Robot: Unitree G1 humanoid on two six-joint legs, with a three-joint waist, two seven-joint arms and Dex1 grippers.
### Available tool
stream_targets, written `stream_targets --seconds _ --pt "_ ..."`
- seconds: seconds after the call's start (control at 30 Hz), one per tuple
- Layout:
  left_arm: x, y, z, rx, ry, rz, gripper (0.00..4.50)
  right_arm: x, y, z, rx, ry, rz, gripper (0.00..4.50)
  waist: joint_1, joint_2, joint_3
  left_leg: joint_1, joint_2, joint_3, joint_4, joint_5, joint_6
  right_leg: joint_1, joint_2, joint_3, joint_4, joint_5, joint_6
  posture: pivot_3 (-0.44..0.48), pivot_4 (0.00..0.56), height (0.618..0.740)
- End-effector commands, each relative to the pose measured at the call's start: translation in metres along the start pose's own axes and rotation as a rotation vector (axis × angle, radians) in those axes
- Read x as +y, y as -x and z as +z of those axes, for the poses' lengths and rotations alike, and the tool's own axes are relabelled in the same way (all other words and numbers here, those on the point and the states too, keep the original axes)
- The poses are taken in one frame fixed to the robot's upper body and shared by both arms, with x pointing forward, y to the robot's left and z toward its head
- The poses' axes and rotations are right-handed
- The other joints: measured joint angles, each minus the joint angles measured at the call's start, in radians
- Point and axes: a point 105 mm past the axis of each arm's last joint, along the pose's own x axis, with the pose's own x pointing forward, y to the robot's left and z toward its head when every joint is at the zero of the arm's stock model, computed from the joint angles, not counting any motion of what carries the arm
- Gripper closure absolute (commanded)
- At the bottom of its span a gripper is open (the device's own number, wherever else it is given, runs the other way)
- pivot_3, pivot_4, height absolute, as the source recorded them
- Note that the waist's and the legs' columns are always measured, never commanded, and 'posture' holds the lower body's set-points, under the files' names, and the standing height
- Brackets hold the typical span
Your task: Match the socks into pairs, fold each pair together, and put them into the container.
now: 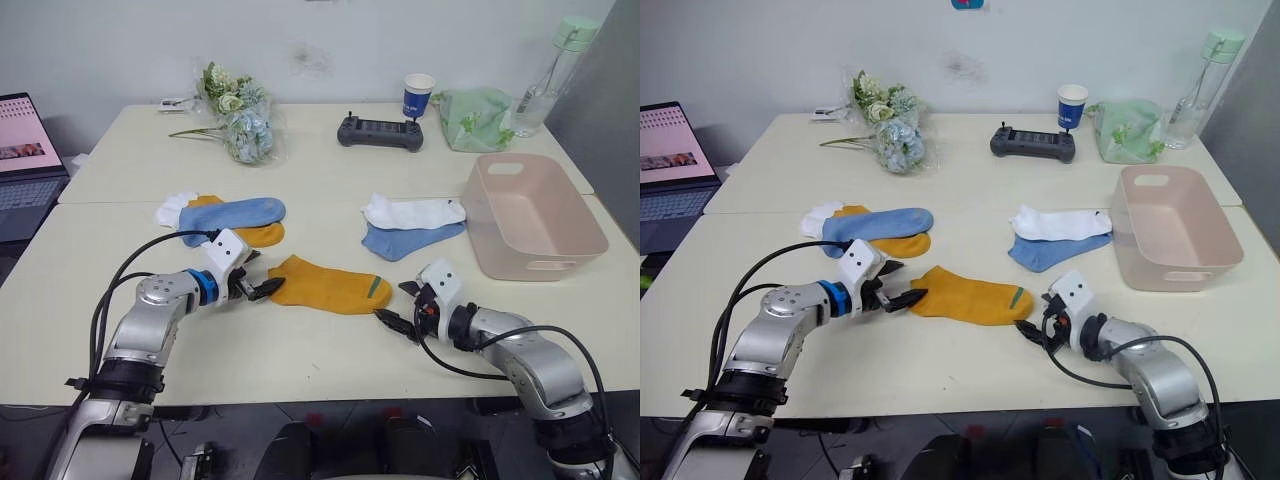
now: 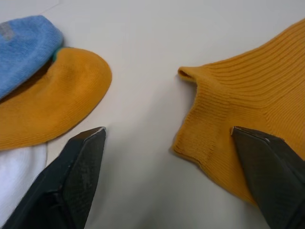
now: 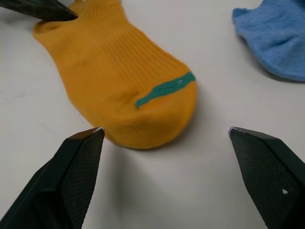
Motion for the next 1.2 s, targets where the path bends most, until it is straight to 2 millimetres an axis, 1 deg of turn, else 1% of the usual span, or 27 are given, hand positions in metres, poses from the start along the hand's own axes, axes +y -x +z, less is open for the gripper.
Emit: stream_targets --seconds 0.03,0.07,0.3,0.33,0.37,0.47,0.57,0.63,0.77,0.83,0.9,1.0,1.13,1.2 --pt "-0.005 -0.003 0.006 -0.018 -0.019 -0.037 1.24 0.009 -0.001 0.013 -0.032 0.028 0.035 1.25 -0.001 0.0 0.0 0.0 0.0 0.0 0.0 0.0 0.0 0.0 0.0 0.0 0.0 0.0 0.0 0.0 0.15 0.74" --pt "-0.006 -0.003 0.006 -0.018 -0.016 -0.045 1.63 0.008 -0.002 0.015 -0.04 0.026 0.028 1.69 -0.002 0.0 0.0 0.0 0.0 0.0 0.0 0.0 0.0 0.0 0.0 0.0 0.0 0.0 0.0 0.0 0.15 0.74" --pt "-0.011 0.003 0.006 -0.02 0.003 -0.053 3.86 0.002 -0.007 0.024 -0.077 0.007 0.008 4.21 -0.002 0.0 0.0 0.0 0.0 -0.001 0.0 0.0 0.0 0.0 0.0 0.0 0.001 0.0 0.0 0.0 0.15 0.74" --pt "-0.013 0.004 0.004 -0.019 0.013 -0.052 4.21 0.001 -0.008 0.025 -0.082 0.009 0.003 4.5 -0.002 0.0 0.0 0.0 0.0 -0.001 0.0 0.0 0.0 0.0 0.0 0.0 0.001 0.0 0.0 0.0 0.15 0.74" --pt "-0.015 0.005 0.004 -0.018 0.023 -0.053 4.49 -0.002 -0.008 0.027 -0.092 0.01 -0.009 4.5 -0.002 0.0 0.0 0.0 0.0 -0.001 0.0 0.0 0.0 0.0 0.0 0.0 0.0 0.0 0.0 0.0 0.15 0.74" --pt "-0.023 0.009 0.002 -0.014 0.07 -0.051 4.49 -0.012 -0.011 0.035 -0.118 0.013 -0.035 4.5 -0.006 0.0 0.0 0.0 0.0 0.0 0.0 0.0 0.0 0.0 0.0 0.0 0.001 0.0 0.0 0.0 0.15 0.74" --pt "-0.044 0.015 0.003 -0.022 0.136 -0.073 4.49 -0.021 -0.018 0.043 -0.129 0.03 -0.03 4.5 -0.014 0.0 0.0 0.001 0.001 0.0 0.0 0.0 0.0 0.0 0.0 0.001 0.001 0.0 0.0 0.0 0.15 0.74" --pt "-0.059 0.017 0.008 -0.04 0.167 -0.072 4.49 -0.025 -0.025 0.051 -0.14 0.045 -0.016 4.5 -0.016 0.0 0.0 0.001 0.001 0.0 -0.001 0.0 0.0 0.0 0.0 0.001 0.001 0.0 0.0 0.0 0.15 0.74" --pt "-0.092 0.017 0.026 -0.104 0.26 -0.061 4.49 -0.025 -0.048 0.069 -0.171 0.06 0.037 4.5 -0.018 0.0 0.0 0.001 0.0 0.0 0.0 0.0 0.0 0.0 -0.001 0.001 0.001 0.0 0.0 0.0 0.15 0.74" --pt "-0.109 0.017 0.031 -0.115 0.309 -0.081 4.49 -0.025 -0.059 0.076 -0.184 0.062 0.057 4.5 -0.02 0.0 0.0 0.001 0.001 0.0 0.0 0.0 0.0 0.0 -0.001 0.001 0.001 0.0 0.0 0.0 0.15 0.74" --pt "-0.124 0.017 0.029 -0.099 0.359 -0.104 4.49 -0.023 -0.069 0.082 -0.193 0.07 0.081 4.5 -0.022 0.0 0.0 0.001 0.001 0.001 0.0 0.0 0.0 0.0 -0.001 0.001 0.001 0.0 0.0 0.0 0.15 0.74" --pt "-0.134 0.016 0.021 -0.072 0.404 -0.1 4.49 -0.019 -0.081 0.087 -0.2 0.079 0.111 4.5 -0.022 0.0 0.0 0.001 0.001 0.001 0.0 0.0 0.0 0.0 -0.001 0.002 0.001 0.0 0.0 0.0 0.15 0.74" --pt "-0.136 0.013 0.019 -0.078 0.429 -0.091 3.61 -0.014 -0.093 0.089 -0.206 0.098 0.132 4.5 -0.021 0.0 0.0 0.001 0.001 0.002 0.0 0.0 0.0 0.0 0.0 0.002 0.001 0.0 0.0 0.0 0.15 0.74" --pt "-0.137 0.013 0.018 -0.078 0.434 -0.101 2.96 -0.013 -0.096 0.091 -0.216 0.103 0.136 4.11 -0.021 0.0 0.0 0.001 0.001 0.002 0.0 0.0 0.0 0.0 0.0 0.002 0.001 0.0 0.0 0.0 0.15 0.74"
